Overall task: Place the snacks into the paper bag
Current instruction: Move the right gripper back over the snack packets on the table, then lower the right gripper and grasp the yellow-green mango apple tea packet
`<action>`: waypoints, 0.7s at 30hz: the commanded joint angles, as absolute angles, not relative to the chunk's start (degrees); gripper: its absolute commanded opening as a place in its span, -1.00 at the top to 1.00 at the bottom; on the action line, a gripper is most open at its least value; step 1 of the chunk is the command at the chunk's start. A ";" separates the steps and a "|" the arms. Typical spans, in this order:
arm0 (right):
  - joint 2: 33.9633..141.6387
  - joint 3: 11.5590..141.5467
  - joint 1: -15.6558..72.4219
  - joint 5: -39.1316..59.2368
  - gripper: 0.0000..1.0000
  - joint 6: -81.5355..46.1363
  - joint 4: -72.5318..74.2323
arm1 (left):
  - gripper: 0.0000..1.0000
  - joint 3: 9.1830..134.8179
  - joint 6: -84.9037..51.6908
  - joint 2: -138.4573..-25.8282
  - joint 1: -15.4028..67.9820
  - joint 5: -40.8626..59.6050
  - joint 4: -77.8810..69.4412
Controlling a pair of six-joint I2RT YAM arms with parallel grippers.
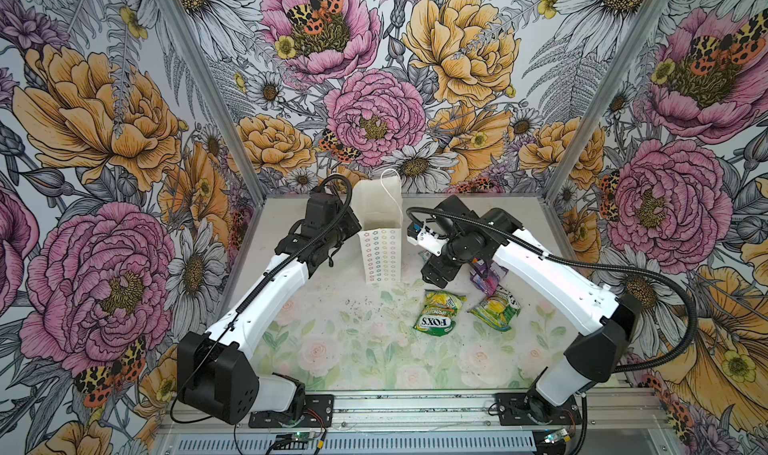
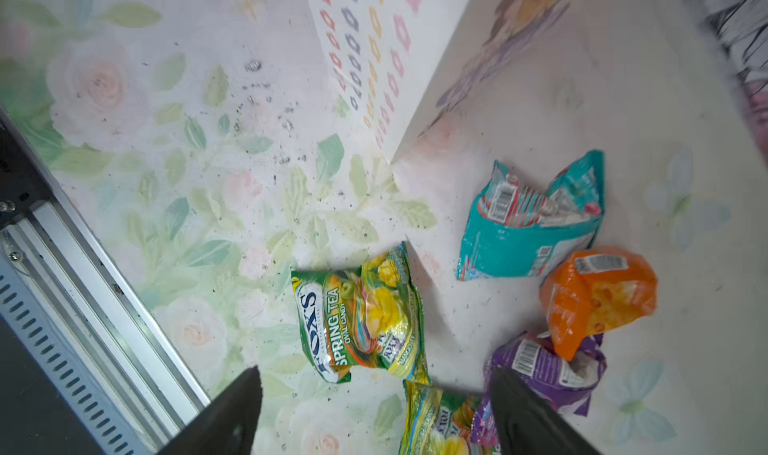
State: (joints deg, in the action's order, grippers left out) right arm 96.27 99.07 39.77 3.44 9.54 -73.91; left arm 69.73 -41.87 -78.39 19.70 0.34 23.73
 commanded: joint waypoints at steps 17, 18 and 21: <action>89.75 79.05 39.22 4.63 -0.99 -36.29 -60.65 | 1.00 69.18 -41.26 -78.22 18.28 2.53 23.07; 89.23 77.74 39.07 3.45 -0.99 -40.23 -60.20 | 1.00 69.16 -41.23 -78.15 18.24 2.72 23.04; 88.07 74.22 39.02 3.30 -0.99 -48.33 -58.01 | 1.00 68.66 -41.22 -77.96 18.02 3.12 22.65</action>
State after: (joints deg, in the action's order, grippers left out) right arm 90.15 76.34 39.40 5.21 -35.62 -61.78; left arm 69.71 -41.87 -78.39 18.65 1.52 23.70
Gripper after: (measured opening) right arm 0.995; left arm 0.040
